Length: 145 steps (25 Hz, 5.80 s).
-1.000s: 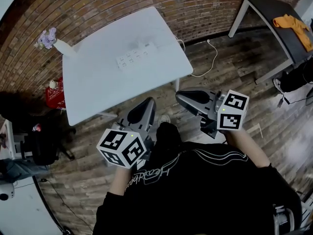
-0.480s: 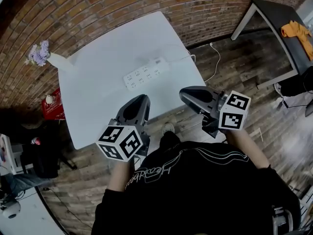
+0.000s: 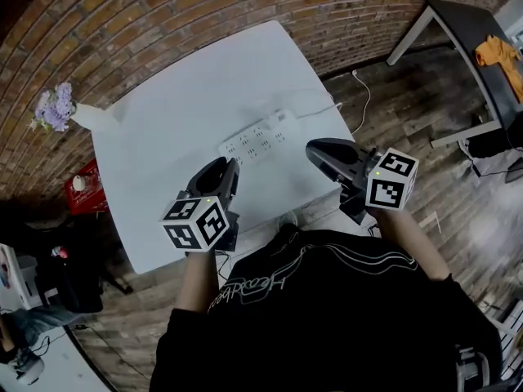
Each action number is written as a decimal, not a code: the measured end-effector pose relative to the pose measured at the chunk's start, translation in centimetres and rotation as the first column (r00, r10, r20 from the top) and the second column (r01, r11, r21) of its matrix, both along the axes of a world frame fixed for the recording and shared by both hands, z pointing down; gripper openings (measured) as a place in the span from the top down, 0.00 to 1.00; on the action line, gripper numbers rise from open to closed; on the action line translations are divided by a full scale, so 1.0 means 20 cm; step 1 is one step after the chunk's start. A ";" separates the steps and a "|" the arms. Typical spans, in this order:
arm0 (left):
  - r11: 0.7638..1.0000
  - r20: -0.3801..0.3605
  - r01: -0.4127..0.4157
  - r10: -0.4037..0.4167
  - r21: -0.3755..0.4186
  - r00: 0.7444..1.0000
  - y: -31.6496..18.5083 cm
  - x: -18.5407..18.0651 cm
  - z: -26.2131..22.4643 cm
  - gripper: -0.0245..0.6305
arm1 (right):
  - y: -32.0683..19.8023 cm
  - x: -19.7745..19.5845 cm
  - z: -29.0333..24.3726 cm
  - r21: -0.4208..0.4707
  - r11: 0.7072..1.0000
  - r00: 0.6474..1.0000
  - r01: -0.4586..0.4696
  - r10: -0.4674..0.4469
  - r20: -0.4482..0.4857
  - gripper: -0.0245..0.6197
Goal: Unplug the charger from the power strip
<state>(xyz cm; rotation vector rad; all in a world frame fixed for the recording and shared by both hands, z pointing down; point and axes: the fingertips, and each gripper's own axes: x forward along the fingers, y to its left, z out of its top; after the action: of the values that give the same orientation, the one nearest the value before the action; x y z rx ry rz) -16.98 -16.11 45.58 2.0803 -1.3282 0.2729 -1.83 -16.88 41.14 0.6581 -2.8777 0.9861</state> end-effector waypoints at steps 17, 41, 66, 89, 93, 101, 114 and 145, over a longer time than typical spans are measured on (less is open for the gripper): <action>0.967 -0.013 0.046 -0.051 -0.251 0.999 -0.23 -0.20 0.58 0.70 | -0.20 -0.14 0.26 -0.037 0.998 0.992 -0.041 0.036 -0.124 0.93; 0.948 -0.048 0.039 -0.057 -0.315 0.997 -0.24 -0.19 0.67 0.68 | -0.57 -0.36 0.69 0.256 0.954 0.817 -0.153 0.268 -0.511 0.66; 0.949 -0.033 0.069 -0.083 -0.308 0.996 -0.25 -0.20 0.67 0.67 | -0.60 -0.38 0.75 0.234 0.942 0.719 -0.239 0.334 -0.610 0.77; 0.931 -0.063 0.104 -0.134 -0.351 0.989 -0.23 -0.20 0.68 0.68 | -0.57 -0.36 0.75 0.145 0.953 0.764 -0.267 0.301 -0.571 0.77; 0.931 -0.039 0.122 -0.144 -0.344 0.989 -0.23 -0.19 0.68 0.68 | -0.57 -0.35 0.74 0.159 0.953 0.753 -0.259 0.302 -0.585 0.77; 0.929 -0.020 0.133 -0.149 -0.346 0.989 -0.23 -0.19 0.67 0.68 | -0.56 -0.36 0.74 0.187 0.955 0.730 -0.229 0.296 -0.616 0.77; 0.924 -0.011 0.141 -0.155 -0.355 0.988 -0.23 -0.16 0.67 0.68 | -0.57 -0.35 0.73 0.201 0.959 0.712 -0.198 0.282 -0.643 0.77; 0.928 0.012 0.140 -0.145 -0.346 0.989 -0.23 -0.13 0.66 0.69 | -0.55 -0.29 0.71 0.113 0.971 0.744 -0.212 0.235 -0.625 0.77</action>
<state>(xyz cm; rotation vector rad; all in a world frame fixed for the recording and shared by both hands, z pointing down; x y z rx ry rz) -19.65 -20.78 58.84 1.6820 -1.3098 0.3978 -7.67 -27.95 55.32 1.1113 -2.2436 0.5636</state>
